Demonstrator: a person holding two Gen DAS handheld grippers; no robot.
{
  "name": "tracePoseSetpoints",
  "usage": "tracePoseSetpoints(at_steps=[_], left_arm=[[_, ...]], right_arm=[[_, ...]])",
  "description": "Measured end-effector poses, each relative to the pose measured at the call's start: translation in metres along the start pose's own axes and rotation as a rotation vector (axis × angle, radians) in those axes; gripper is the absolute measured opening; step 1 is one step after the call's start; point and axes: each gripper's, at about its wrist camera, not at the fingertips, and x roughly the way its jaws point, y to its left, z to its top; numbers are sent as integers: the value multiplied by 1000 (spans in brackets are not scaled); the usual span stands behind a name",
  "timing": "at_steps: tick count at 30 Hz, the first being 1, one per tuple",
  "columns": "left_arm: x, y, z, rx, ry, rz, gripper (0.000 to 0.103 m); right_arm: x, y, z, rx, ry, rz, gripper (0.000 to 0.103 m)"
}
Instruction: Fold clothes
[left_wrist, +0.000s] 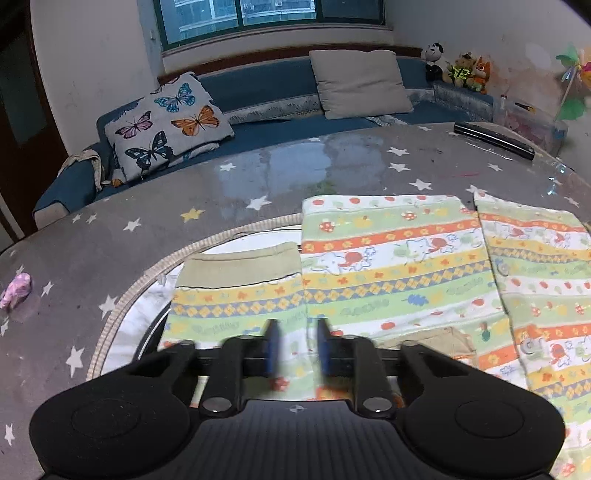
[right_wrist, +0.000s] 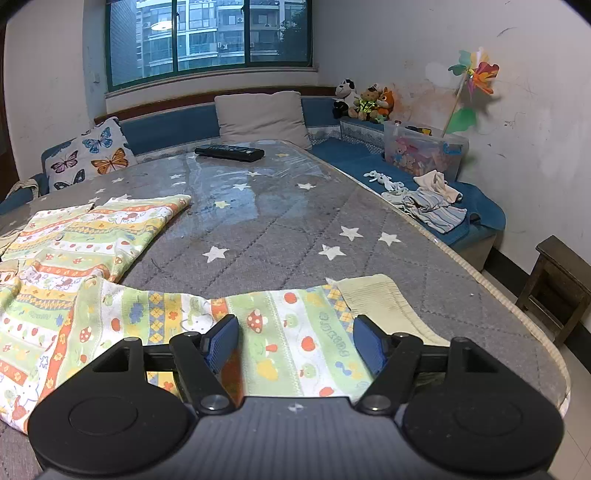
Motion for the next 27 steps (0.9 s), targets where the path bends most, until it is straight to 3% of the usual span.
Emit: tracePoseSetpoints(at_steps=[3,8,15,27], left_arm=[[-2,6,-2,-6,-14,22,2],[-26,34,-10,-71,-79,117,1],[-74,94,-42,-258,-139,244,1],[-130,133,-124,-470,-153,346,1]], right_arm=[[0,0,0,0,0,1,70],[0,0,0,-1,1,0,70],[0,1,0,-1,3,-1,70],[-1,11,-2,-16,0,11,75]])
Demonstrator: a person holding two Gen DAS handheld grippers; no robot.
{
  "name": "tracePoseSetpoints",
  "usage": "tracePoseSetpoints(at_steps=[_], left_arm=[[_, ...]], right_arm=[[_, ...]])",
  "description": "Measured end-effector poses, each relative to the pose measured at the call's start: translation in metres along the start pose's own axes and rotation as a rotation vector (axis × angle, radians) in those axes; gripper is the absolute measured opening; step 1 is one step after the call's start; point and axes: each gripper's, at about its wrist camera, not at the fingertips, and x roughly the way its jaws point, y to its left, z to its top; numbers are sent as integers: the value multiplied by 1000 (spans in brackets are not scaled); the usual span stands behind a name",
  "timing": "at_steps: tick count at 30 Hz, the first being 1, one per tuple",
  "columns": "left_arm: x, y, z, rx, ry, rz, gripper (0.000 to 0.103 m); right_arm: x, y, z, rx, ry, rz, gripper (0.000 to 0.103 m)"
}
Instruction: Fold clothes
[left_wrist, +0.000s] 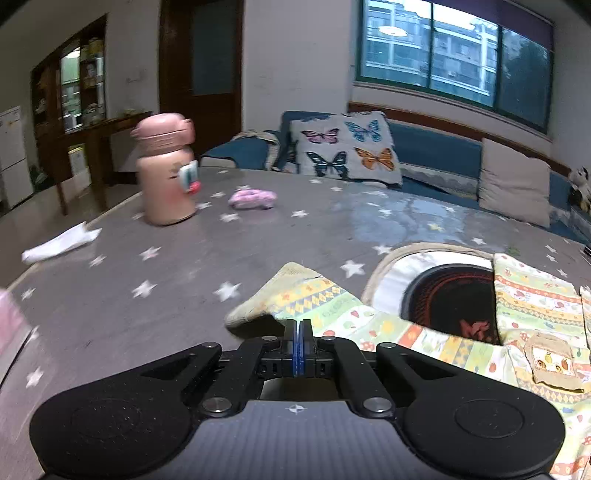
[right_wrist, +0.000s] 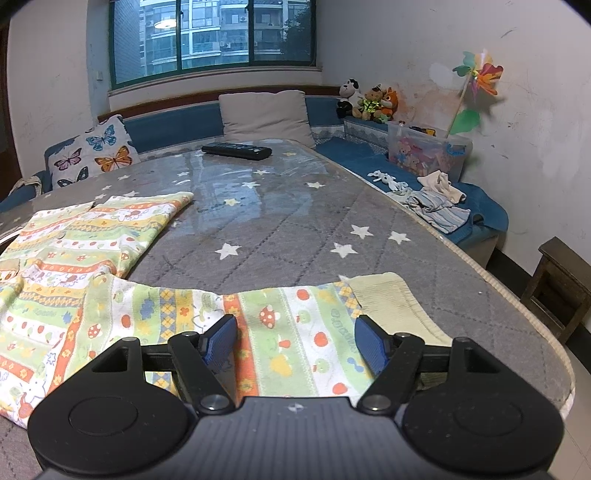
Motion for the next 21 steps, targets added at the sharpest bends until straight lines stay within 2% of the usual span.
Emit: tracePoseSetpoints(at_steps=[6,12,19,21], left_arm=[[-27,34,-18,-57,-1,61,1],[-40,61,-42,-52,83,116,2],[-53,77,-51,-17,108,167,6],[-55,73,-51,5,110,152,6]], right_arm=[[13,19,8,-37,-2,52,78],[26,44,22,-98,19,109,77],[14,24,15,-96,40,92,78],[8,18,12,-100,43,81,77]])
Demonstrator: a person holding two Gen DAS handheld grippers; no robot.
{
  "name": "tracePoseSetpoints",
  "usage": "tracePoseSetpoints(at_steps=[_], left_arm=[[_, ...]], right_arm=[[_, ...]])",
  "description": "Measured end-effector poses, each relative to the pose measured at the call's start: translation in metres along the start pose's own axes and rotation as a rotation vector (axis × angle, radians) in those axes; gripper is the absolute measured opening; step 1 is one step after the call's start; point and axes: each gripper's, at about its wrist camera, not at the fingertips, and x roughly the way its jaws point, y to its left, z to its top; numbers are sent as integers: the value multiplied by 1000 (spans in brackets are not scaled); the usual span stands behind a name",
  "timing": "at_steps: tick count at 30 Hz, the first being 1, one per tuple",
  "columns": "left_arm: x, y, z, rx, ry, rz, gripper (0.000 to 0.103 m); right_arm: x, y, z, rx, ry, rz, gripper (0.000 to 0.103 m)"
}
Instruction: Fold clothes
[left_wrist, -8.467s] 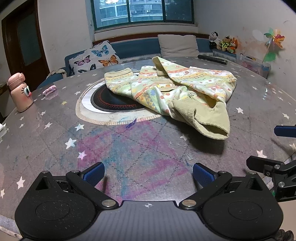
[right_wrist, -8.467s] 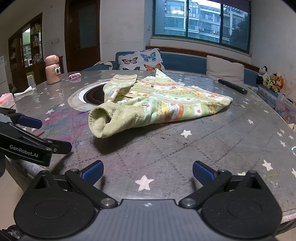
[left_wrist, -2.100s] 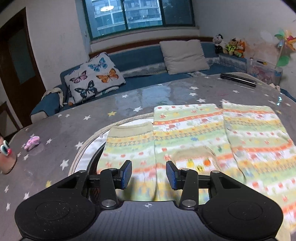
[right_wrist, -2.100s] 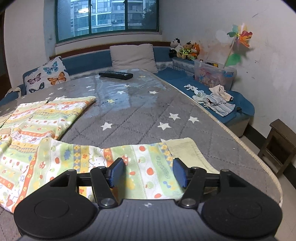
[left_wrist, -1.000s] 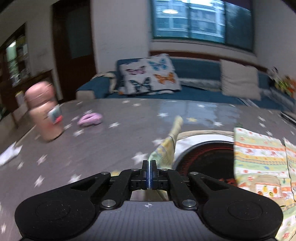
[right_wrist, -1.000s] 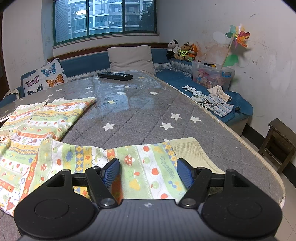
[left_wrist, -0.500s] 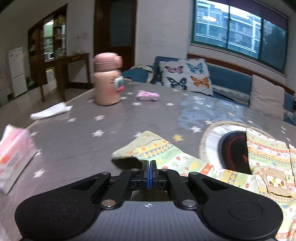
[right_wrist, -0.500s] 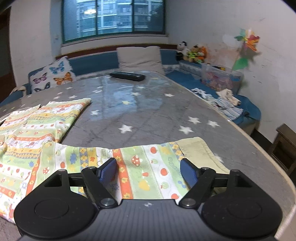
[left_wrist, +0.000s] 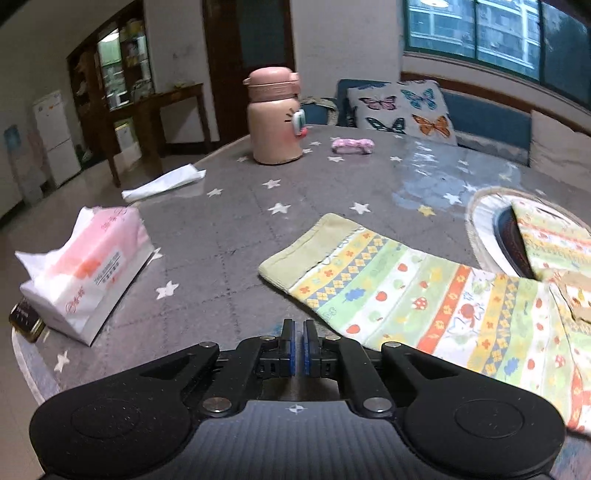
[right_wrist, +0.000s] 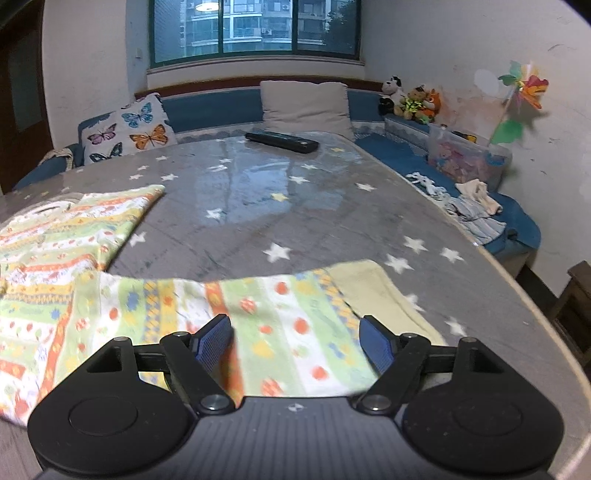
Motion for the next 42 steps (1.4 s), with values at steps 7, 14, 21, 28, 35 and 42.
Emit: tracePoseSetpoints(at_steps=[7,14,21,28,35,42], left_arm=[[-11,-22,8,56,-26,-81,24],[-26,-68,11,160,-64,-227,24],[-31,-130,2,292,-60,-379,24],[-38,-180,-19,434,-75,-491,24],[-50,-195,-42,559,-124,-557,23],[-49,-191,-36,509,-102,-598,24]], right_arm=[[-13,-1,0,1,13,-32,74],[-23,49,13,-89,-26,151,74],[-22,128,21,-225,-31,366,73],[-13,200,27,-368,-44,477,73],[-8,231,12,-466,-23,499,72],[-12,210,20,-455,-4,501,69]])
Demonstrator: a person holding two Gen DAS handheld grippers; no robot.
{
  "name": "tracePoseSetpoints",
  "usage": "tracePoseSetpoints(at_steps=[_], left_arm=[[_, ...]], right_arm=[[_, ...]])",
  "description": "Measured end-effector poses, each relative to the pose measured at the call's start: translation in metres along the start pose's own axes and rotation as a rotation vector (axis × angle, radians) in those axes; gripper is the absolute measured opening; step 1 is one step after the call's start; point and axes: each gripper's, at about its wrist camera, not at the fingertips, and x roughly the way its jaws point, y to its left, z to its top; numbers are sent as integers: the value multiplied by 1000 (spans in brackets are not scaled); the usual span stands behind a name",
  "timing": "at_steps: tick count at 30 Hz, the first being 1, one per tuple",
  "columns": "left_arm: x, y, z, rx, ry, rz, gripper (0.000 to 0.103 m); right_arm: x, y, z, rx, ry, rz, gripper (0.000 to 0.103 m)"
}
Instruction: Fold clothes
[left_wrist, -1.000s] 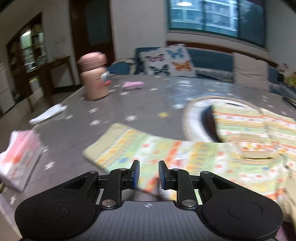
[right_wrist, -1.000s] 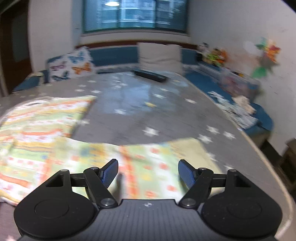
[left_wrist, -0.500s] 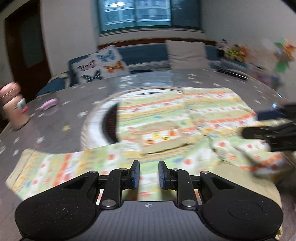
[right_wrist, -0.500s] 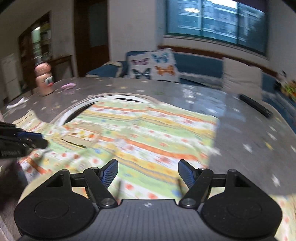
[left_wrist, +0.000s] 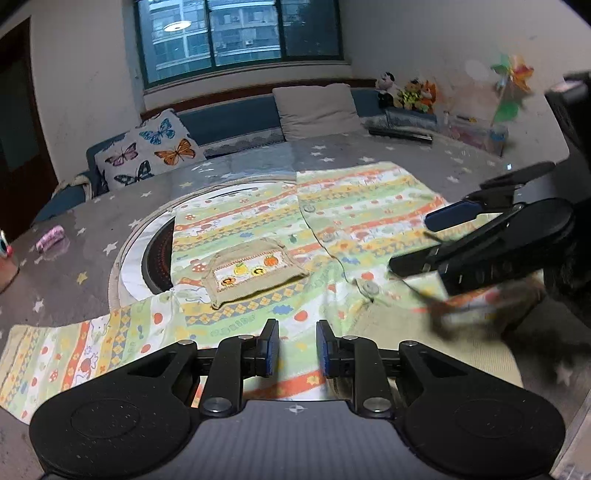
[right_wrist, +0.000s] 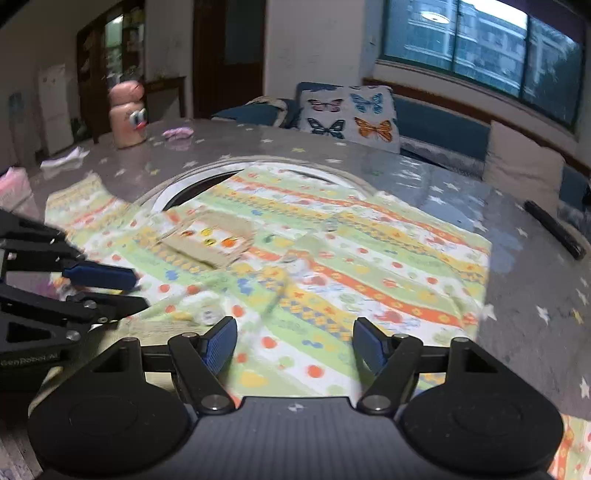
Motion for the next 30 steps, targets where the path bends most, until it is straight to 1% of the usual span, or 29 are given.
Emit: tracePoseSetpoints(at_steps=[2,6,9,10,14,15,17,18,19,22,25,29,30], left_arm=[[2,1,0,-1,7,-4,24],[5,2,-1,-2,18,-13,24],[5,4,-3,-5,19,-21,24],[5,5,-3,-10,21,-25,24],[4,7,-3,-22,26,-39,24],[4,8,-2,-23,26,-42,24],[4,9,-2,-25,28,-49,24],[4,10,-2,-27,28,-52,24],[4,10,-2,-28,28,-56,24],[4,12,-2,-30,29,-63,25],[5,11,-2,-28,24,-68,26],[5,9,-2,-28,24,-70,27],[5,9,-2,-28,24,-70,28]], right_arm=[[0,-16,5,38,-8,-23,64],[11,-54,20,113,-12,-99,54],[23,-84,29,157,-14,-161,47],[28,-93,32,171,-11,-180,43],[50,-124,42,239,11,-238,35],[55,-131,44,256,17,-246,31],[65,-142,46,285,34,-244,19],[69,-145,47,295,40,-240,10],[74,-147,47,302,43,-238,7],[84,-147,52,293,36,-244,4],[94,-148,58,276,33,-250,3],[102,-151,64,275,27,-250,4],[101,-150,65,261,29,-256,7]])
